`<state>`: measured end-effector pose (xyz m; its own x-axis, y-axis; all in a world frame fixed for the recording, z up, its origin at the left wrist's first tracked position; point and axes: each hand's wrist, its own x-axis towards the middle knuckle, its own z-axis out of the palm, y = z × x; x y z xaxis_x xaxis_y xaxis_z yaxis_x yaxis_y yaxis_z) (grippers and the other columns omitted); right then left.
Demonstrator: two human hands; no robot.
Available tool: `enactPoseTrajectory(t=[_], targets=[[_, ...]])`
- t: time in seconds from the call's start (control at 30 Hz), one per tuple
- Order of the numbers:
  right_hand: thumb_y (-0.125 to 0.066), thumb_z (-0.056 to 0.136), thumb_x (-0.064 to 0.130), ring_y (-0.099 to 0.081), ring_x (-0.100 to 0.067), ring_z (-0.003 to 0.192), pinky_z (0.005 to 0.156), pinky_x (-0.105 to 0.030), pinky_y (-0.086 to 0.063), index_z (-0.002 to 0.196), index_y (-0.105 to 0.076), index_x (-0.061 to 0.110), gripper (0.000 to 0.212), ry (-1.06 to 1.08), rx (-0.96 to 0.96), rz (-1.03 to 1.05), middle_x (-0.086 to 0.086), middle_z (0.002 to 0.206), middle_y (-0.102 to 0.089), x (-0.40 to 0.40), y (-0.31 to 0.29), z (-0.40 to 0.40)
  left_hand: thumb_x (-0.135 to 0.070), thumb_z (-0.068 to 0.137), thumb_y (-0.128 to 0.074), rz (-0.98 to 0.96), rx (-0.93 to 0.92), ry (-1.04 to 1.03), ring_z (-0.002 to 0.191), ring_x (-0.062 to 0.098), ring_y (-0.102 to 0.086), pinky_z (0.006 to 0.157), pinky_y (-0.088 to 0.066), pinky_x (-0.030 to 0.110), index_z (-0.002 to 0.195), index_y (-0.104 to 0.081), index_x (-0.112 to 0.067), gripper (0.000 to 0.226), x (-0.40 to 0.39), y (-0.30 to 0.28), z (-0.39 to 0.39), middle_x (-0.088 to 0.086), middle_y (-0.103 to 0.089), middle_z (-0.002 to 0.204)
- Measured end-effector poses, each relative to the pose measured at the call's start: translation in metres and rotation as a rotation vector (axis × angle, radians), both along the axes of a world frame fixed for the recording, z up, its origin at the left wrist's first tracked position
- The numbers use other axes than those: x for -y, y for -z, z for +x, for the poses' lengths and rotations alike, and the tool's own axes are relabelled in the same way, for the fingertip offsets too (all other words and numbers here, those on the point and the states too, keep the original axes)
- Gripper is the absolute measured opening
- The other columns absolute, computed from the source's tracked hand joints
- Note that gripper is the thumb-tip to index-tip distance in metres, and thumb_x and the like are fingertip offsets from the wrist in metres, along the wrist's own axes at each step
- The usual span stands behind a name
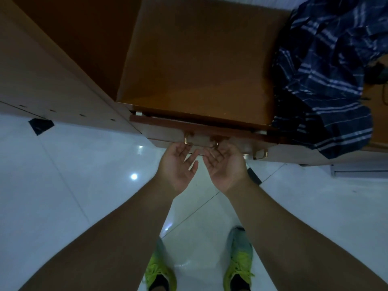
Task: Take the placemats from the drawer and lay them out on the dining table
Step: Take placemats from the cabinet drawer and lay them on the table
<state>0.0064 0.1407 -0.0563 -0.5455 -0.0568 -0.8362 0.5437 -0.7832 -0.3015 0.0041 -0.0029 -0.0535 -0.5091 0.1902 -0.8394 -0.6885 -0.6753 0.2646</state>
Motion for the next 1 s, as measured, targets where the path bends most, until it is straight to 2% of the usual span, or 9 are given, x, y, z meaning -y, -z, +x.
enactPoseTrajectory(t=[0.1,0.2,0.27,0.33,0.5,0.67,0.77,0.83,1.0], targets=[[-0.051,0.101,0.028,-0.064,-0.020,0.111,0.108,-0.041,-0.046,0.120,-0.065,0.016,0.026,-0.411,0.050,0.364,-0.004,0.120,-0.067,-0.004,-0.009,0.012,-0.030,0.101,-0.050,-0.361,-0.053,0.232,0.113,0.020,-0.066,0.097,-0.049,0.039,0.103,-0.067,-0.020,0.019,0.007,-0.008,0.011,-0.001,-0.070,0.123],[-0.059,0.095,0.030,-0.066,-0.018,0.096,0.089,-0.037,-0.055,0.111,-0.072,0.016,0.025,-1.003,-0.163,1.276,-0.001,0.107,-0.071,-0.020,-0.019,0.031,-0.029,0.096,-0.056,-1.234,-0.481,0.778,0.096,0.017,-0.066,0.091,-0.054,0.038,0.100,-0.068,-0.024,0.014,0.023,-0.025,0.021,-0.002,-0.071,0.107],[-0.064,0.090,0.027,-0.066,-0.020,0.085,0.075,-0.036,-0.056,0.098,-0.074,0.017,0.016,-0.990,-0.478,1.671,0.001,0.092,-0.073,-0.028,-0.031,0.041,-0.024,0.092,-0.062,-1.663,-0.889,0.955,0.104,0.019,-0.062,0.092,-0.054,0.038,0.110,-0.067,-0.020,0.019,0.033,-0.040,0.023,0.000,-0.069,0.112],[-0.066,0.087,0.027,-0.064,-0.022,0.088,0.078,-0.038,-0.053,0.099,-0.071,0.017,0.017,-0.887,-0.646,1.829,0.000,0.096,-0.070,-0.030,-0.042,0.043,-0.029,0.088,-0.066,-1.802,-1.005,1.014,0.121,0.023,-0.056,0.102,-0.047,0.042,0.125,-0.061,-0.018,0.039,0.037,-0.054,0.019,0.003,-0.064,0.128],[-0.063,0.086,0.053,-0.041,-0.028,0.137,0.119,-0.048,-0.027,0.146,-0.044,0.014,0.074,-1.182,-0.509,1.894,-0.006,0.147,-0.049,-0.031,-0.037,0.040,-0.057,0.094,-0.052,-1.725,-0.821,1.436,0.153,0.021,-0.021,0.122,-0.017,0.040,0.158,-0.025,-0.019,0.080,0.045,-0.051,0.008,0.002,-0.029,0.164],[-0.062,0.086,0.053,-0.047,-0.032,0.131,0.121,-0.049,-0.024,0.144,-0.046,0.008,0.075,-1.274,-0.445,1.885,-0.011,0.138,-0.056,-0.026,-0.035,0.045,-0.057,0.092,-0.052,-1.752,-0.800,1.481,0.156,0.026,-0.010,0.126,-0.002,0.044,0.161,-0.014,-0.013,0.090,0.041,-0.046,0.029,0.008,-0.020,0.167],[-0.056,0.089,0.055,-0.050,-0.032,0.127,0.119,-0.047,-0.029,0.142,-0.049,0.009,0.071,-1.351,-0.422,1.827,-0.010,0.134,-0.060,-0.024,-0.047,0.057,-0.062,0.092,-0.045,-1.726,-0.735,1.523,0.155,0.030,-0.010,0.126,-0.009,0.050,0.161,-0.014,-0.010,0.091,0.036,-0.051,0.046,0.012,-0.020,0.166],[-0.049,0.091,0.059,-0.052,-0.030,0.127,0.116,-0.043,-0.034,0.141,-0.052,0.011,0.070,-1.408,-0.400,1.744,-0.007,0.135,-0.060,-0.027,-0.056,0.064,-0.065,0.093,-0.039,-1.723,-0.716,1.523,0.151,0.031,-0.025,0.125,-0.014,0.049,0.158,-0.026,-0.010,0.086,0.034,-0.060,0.054,0.014,-0.034,0.160],[-0.047,0.094,0.054,-0.047,-0.026,0.132,0.108,-0.038,-0.041,0.140,-0.052,0.021,0.056,-1.287,-0.194,1.322,-0.003,0.141,-0.051,-0.035,-0.072,0.047,-0.062,0.097,-0.033,-1.618,-0.520,1.426,0.139,0.030,-0.043,0.111,-0.039,0.050,0.154,-0.031,-0.013,0.075,0.037,-0.075,0.034,0.010,-0.045,0.153]])
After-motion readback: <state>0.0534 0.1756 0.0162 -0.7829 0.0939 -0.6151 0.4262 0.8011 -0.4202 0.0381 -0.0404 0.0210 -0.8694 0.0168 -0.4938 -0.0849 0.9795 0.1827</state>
